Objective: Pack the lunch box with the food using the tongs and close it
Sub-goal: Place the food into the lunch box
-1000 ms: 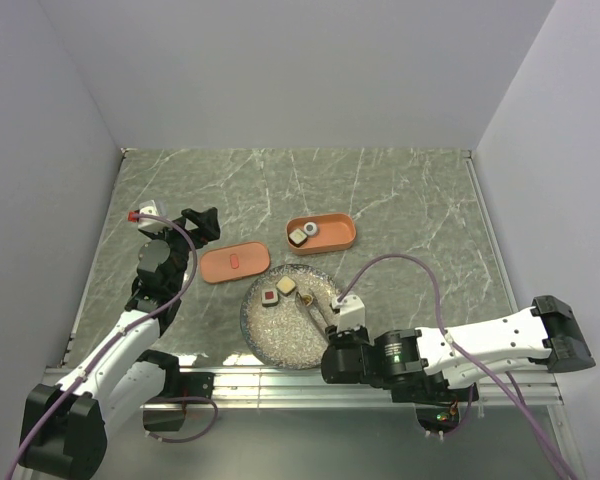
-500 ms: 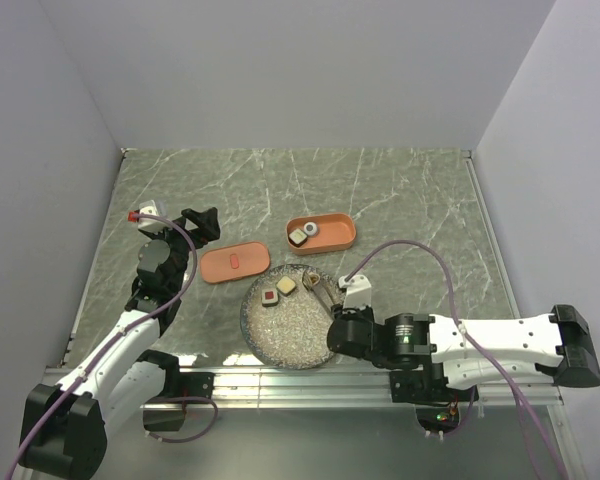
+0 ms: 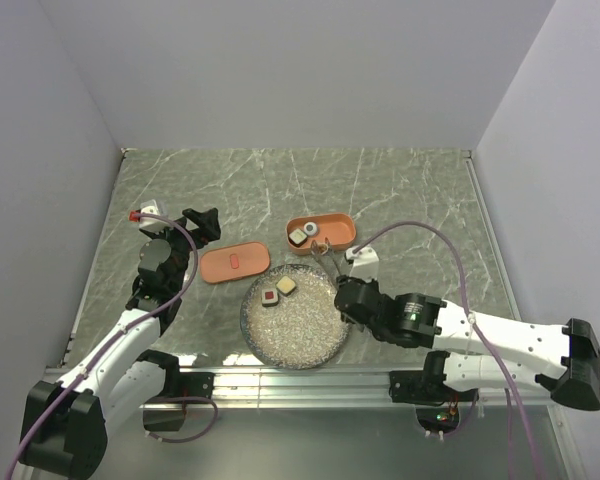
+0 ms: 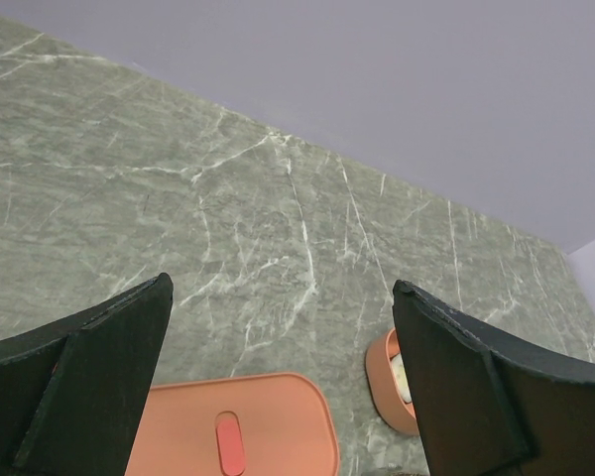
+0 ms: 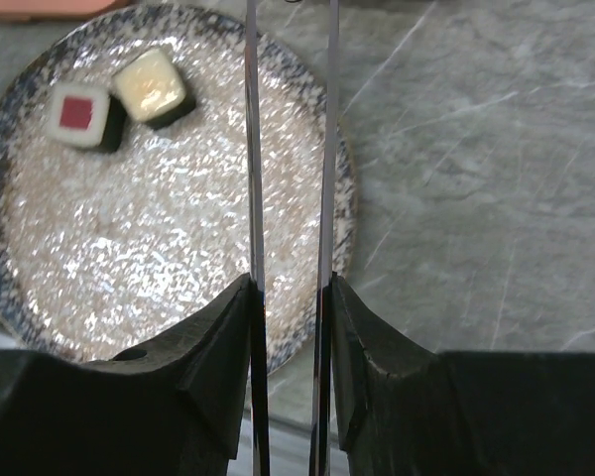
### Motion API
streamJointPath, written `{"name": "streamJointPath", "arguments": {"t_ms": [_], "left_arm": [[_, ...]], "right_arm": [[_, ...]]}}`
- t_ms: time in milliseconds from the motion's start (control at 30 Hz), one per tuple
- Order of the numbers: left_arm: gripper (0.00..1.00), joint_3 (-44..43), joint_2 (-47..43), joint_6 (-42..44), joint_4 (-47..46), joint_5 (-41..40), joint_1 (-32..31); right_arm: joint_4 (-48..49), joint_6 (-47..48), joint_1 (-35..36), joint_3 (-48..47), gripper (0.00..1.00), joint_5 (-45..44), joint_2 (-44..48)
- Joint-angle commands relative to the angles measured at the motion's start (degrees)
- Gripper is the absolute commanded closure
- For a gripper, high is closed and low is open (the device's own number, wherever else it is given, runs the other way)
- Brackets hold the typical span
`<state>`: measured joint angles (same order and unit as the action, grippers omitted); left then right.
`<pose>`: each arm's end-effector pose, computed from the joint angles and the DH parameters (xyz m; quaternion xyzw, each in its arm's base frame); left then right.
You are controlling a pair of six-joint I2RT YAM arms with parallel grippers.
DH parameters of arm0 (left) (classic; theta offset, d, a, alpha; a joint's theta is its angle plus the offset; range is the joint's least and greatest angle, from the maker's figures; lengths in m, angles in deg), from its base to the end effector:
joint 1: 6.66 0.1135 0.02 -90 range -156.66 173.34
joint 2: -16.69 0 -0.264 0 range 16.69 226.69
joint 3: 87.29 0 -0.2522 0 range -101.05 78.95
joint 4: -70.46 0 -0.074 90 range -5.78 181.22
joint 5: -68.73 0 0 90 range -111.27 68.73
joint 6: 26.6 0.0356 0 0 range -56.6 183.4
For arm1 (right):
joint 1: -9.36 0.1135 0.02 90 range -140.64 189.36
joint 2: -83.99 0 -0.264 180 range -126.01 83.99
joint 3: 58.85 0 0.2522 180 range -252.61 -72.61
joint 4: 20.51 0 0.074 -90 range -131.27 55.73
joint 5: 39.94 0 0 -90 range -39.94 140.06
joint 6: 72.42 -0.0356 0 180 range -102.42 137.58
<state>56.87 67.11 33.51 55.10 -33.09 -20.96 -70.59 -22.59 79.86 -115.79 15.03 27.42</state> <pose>0.2002 -0.0435 0.2550 -0.1674 0.6821 -0.1994 0.6833 0.0838 0.1755 0.2568 -0.1342 0.8912 0.1094 0.4192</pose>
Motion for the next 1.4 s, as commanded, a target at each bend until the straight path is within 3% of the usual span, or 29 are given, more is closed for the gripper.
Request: {"name": "streamJointPath", "arguments": {"t_ms": [0, 233, 567, 933, 1367], "left_arm": [[0.01, -0.24, -0.31, -0.96, -1.90, 0.56, 0.24], [0.01, -0.33, 0.04, -0.96, -1.90, 0.48, 0.33], [0.01, -0.41, 0.83, -0.78, -2.34, 0.39, 0.33], [0.01, -0.59, 1.79, -0.78, -2.60, 0.30, 0.24], [0.01, -0.41, 1.36, -0.79, -2.43, 0.30, 0.33]], "right_arm": [[5.81, 5.79, -5.26, -2.96, 0.74, 0.92, -0.02], [10.56, 11.42, -13.88, -5.68, 0.74, 6.19, -3.01], [14.95, 14.14, -19.17, -6.13, 0.74, 10.94, -11.35], [17.33, 15.64, -19.61, -4.99, 0.74, 16.21, -11.89], [16.98, 15.12, -19.61, -5.25, 0.74, 16.04, -14.44]]}}
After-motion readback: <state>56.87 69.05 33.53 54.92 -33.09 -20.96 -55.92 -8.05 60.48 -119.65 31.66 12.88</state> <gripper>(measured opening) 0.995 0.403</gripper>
